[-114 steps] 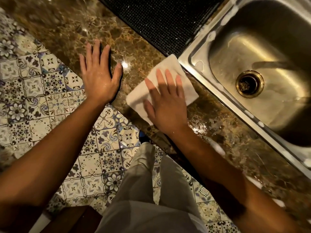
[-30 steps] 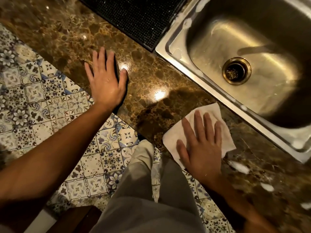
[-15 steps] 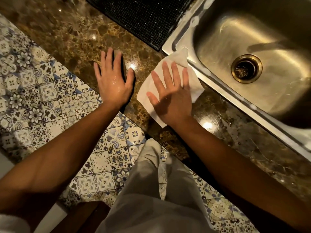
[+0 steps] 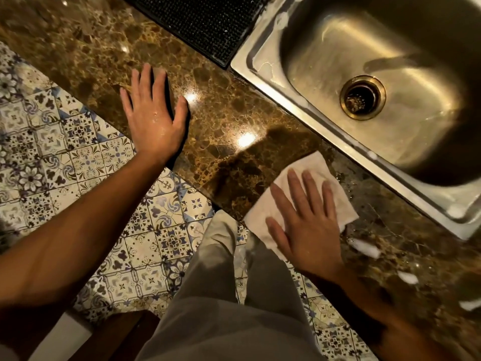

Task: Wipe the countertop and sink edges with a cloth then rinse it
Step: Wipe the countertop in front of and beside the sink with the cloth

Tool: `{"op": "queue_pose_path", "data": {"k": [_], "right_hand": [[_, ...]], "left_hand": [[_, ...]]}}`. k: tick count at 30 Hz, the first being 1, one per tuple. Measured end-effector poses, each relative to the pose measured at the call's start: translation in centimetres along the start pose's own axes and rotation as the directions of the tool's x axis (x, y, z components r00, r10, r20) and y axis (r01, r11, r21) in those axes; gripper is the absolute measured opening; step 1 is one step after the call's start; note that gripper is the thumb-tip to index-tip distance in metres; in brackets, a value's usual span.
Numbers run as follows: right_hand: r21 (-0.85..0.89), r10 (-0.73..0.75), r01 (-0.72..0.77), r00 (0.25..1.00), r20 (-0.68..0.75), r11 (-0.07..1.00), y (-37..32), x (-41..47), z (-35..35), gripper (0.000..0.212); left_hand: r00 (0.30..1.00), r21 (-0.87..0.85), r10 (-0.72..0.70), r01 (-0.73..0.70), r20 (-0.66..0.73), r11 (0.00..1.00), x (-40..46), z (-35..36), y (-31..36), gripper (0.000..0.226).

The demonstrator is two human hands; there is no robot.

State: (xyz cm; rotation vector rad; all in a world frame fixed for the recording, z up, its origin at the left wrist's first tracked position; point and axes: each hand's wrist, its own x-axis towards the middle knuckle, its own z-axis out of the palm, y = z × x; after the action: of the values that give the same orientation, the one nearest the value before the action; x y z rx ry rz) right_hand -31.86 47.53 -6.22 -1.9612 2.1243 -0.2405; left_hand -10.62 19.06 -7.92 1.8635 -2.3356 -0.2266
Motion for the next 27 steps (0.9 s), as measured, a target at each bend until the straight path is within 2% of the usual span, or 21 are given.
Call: {"op": "queue_pose_path", "data": {"k": [7, 12, 20, 23, 27], "right_hand": [[-0.027, 0.024, -0.024, 1.000, 0.013, 0.999, 0.1, 0.4, 0.0, 0.066], [-0.052, 0.067, -0.067, 0.998, -0.010, 0.996, -1.9, 6.3, 0.8, 0.067], [-0.080, -0.011, 0.007, 0.998, -0.060, 0.997, -4.1, 15.7, 2.0, 0.064], [-0.081, -0.029, 0.021, 0.995, -0.099, 0.996, -4.0, 15.7, 1.8, 0.060], [-0.095, -0.046, 0.045, 0.999, -0.006, 0.994, -2.6, 11.1, 1.0, 0.062]], "left_hand": [[1.000, -0.016, 0.003, -0.003, -0.008, 1.000, -0.1, -0.2, -0.1, 0.065], [1.000, -0.018, -0.004, 0.003, -0.012, 1.000, -0.2, -0.5, 0.1, 0.065], [0.999, -0.020, 0.010, -0.010, -0.032, 1.000, -0.2, -0.5, 0.3, 0.066], [1.000, -0.027, 0.009, -0.010, -0.018, 1.000, -0.4, -0.4, 0.4, 0.066], [0.997, 0.005, 0.077, -0.077, -0.011, 0.997, -0.8, -1.1, 0.6, 0.073]]}}
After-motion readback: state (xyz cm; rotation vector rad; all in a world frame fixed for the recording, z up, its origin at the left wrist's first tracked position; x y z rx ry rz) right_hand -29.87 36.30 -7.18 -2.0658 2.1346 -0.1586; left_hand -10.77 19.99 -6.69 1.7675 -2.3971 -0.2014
